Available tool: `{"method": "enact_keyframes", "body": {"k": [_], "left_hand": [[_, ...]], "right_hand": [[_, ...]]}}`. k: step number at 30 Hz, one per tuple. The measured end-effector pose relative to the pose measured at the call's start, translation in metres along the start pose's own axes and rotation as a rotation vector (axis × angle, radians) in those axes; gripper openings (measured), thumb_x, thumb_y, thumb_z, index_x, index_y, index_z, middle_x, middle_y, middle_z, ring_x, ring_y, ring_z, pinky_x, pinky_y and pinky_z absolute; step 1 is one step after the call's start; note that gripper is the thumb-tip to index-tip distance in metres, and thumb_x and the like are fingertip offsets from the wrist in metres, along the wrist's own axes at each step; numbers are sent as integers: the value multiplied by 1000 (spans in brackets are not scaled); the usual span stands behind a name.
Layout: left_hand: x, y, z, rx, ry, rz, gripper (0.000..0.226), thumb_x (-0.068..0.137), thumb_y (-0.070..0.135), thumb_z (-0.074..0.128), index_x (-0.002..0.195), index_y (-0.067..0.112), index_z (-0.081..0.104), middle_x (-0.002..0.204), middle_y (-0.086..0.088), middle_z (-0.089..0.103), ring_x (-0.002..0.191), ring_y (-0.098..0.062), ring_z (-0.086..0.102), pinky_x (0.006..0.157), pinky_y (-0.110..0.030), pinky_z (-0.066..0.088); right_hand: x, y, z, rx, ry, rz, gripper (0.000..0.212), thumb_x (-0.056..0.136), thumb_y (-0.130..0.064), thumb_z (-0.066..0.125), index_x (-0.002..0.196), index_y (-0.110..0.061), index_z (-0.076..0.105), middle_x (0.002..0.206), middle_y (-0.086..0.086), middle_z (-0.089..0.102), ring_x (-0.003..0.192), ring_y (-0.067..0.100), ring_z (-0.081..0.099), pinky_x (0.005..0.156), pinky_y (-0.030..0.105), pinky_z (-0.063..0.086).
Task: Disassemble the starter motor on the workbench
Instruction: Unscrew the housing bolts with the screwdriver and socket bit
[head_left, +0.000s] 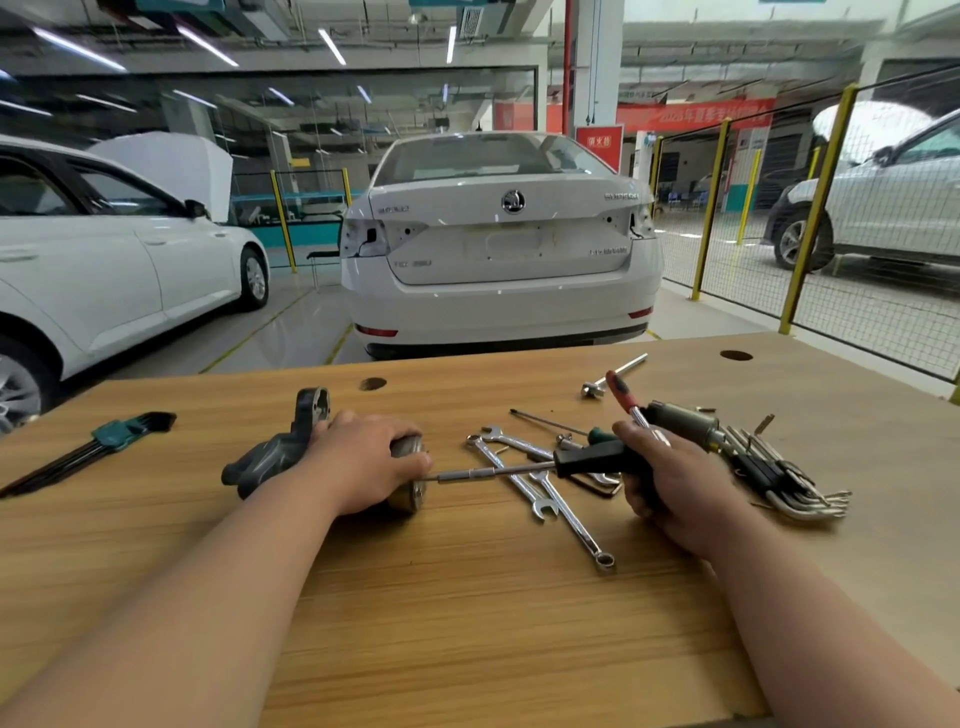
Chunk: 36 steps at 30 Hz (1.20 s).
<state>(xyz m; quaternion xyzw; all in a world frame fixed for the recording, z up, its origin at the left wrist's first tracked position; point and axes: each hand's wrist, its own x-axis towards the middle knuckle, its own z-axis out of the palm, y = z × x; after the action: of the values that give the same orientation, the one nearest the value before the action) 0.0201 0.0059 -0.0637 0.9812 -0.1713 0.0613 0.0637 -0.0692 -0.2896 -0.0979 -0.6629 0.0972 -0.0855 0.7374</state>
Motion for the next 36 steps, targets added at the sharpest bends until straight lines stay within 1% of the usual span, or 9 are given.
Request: {"method": "enact_keyframes", "body": {"k": [4, 10, 13, 15, 17, 20, 22, 30, 36], "left_hand": [[-2, -1, 1, -8, 0, -6, 55, 87, 66, 42, 137, 45, 40, 142, 9, 46, 130, -23, 30, 107, -46, 17], [-3, 1, 1, 6, -2, -28, 56, 87, 68, 41, 138, 46, 39, 144, 5, 44, 132, -25, 28, 108, -46, 15], [-3, 1, 2, 23, 2, -25, 56, 87, 68, 40, 139, 46, 38, 144, 5, 43, 132, -25, 29, 108, -46, 16], [-3, 0, 2, 23, 12, -23, 57, 87, 68, 41, 139, 46, 38, 144, 6, 43, 132, -24, 29, 108, -46, 16], [-2, 0, 3, 20, 14, -17, 57, 87, 68, 40, 139, 45, 38, 144, 6, 43, 132, -24, 28, 107, -46, 16], [-3, -1, 3, 26, 7, -10, 57, 87, 69, 40, 139, 45, 38, 145, 7, 42, 132, -24, 28, 107, -46, 15], [-3, -2, 3, 34, 7, -10, 57, 87, 69, 40, 138, 45, 39, 145, 6, 43, 132, -24, 28, 106, -46, 15], [-3, -2, 3, 24, 6, -14, 56, 86, 70, 39, 137, 45, 41, 143, 6, 45, 131, -25, 29, 105, -44, 16], [-5, 1, 1, 19, -7, -6, 58, 87, 69, 37, 140, 47, 34, 146, 6, 41, 132, -26, 28, 106, -46, 16]], "right_hand": [[0, 0, -2, 62, -48, 34, 15, 97, -20, 56, 110, -14, 59, 79, 11, 58, 56, 16, 51, 50, 28, 42], [0, 0, -5, 99, -96, 75, 41, 92, 4, 50, 121, -23, 59, 117, 18, 58, 81, 26, 57, 63, 33, 46], [-3, 0, 0, -10, -10, -2, 25, 96, -8, 52, 114, -22, 61, 108, 13, 64, 79, 24, 63, 62, 32, 49], [-6, 1, 3, -248, 111, -133, 14, 97, -26, 55, 107, -22, 64, 87, 5, 69, 62, 14, 65, 52, 24, 50], [-7, 0, 4, -379, 176, -210, 21, 98, -41, 51, 99, -24, 65, 68, 2, 65, 47, 9, 59, 44, 21, 46], [-8, -2, 3, -492, 220, -226, 30, 99, -50, 44, 87, -30, 63, 62, 2, 58, 52, 12, 54, 49, 26, 40], [-8, -2, 4, -511, 214, -217, 28, 99, -50, 46, 91, -30, 63, 66, 2, 59, 59, 14, 53, 55, 28, 39], [-8, -3, 0, -278, 65, -133, 13, 97, -29, 58, 101, -18, 62, 85, 10, 60, 68, 17, 54, 61, 30, 47], [0, -3, -5, 335, -86, 73, 32, 93, 3, 48, 119, -14, 56, 113, 18, 56, 98, 26, 58, 75, 33, 47]]}}
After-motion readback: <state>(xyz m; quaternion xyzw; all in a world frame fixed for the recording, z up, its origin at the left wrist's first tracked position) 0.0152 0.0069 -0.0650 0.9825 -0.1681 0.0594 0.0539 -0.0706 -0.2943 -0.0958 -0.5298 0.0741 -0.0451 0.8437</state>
